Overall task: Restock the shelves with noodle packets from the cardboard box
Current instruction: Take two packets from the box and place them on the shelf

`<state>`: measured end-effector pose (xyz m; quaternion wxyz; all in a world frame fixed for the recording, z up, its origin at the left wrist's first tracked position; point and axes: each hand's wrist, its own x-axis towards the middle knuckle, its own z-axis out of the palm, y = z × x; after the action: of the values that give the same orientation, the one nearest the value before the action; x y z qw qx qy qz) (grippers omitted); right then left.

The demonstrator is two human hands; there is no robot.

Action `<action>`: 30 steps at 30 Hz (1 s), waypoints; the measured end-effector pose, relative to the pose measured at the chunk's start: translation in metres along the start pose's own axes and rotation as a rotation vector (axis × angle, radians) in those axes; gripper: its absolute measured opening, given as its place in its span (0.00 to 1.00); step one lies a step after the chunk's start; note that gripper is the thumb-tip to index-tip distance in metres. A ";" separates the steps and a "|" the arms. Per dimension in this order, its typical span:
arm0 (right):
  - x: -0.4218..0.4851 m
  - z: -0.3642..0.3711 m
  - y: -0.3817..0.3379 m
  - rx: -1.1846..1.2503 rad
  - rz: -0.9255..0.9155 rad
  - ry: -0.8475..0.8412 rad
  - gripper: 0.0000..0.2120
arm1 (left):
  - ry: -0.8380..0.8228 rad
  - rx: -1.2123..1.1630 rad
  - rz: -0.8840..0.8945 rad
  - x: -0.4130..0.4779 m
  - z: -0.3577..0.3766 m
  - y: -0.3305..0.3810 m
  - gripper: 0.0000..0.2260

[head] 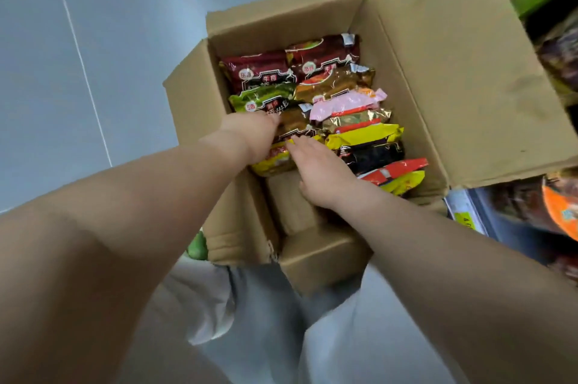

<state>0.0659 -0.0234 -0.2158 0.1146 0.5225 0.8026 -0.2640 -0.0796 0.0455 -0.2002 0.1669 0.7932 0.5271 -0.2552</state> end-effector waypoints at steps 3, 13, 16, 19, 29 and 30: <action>0.003 0.011 -0.006 -0.176 -0.017 0.058 0.32 | 0.018 -0.036 -0.022 0.012 0.002 -0.002 0.22; 0.019 0.037 -0.003 -0.422 -0.050 0.269 0.15 | -0.005 0.121 -0.054 0.047 0.023 0.013 0.28; 0.018 0.039 0.007 -0.327 -0.143 0.370 0.11 | 0.039 0.139 -0.063 0.050 0.029 0.018 0.27; 0.015 0.037 0.015 -0.263 -0.209 0.374 0.08 | 0.060 0.066 -0.089 0.052 0.029 0.020 0.25; -0.002 -0.031 0.002 -0.076 -0.089 0.254 0.15 | 0.039 -0.187 -0.099 0.018 -0.042 0.002 0.24; -0.008 -0.044 -0.002 -0.063 -0.052 0.248 0.15 | 0.061 -0.209 -0.095 0.008 -0.055 -0.002 0.23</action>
<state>0.0718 -0.0061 -0.1745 0.0240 0.5264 0.8317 -0.1749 -0.0663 0.0817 -0.1606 0.2202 0.7531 0.5925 -0.1824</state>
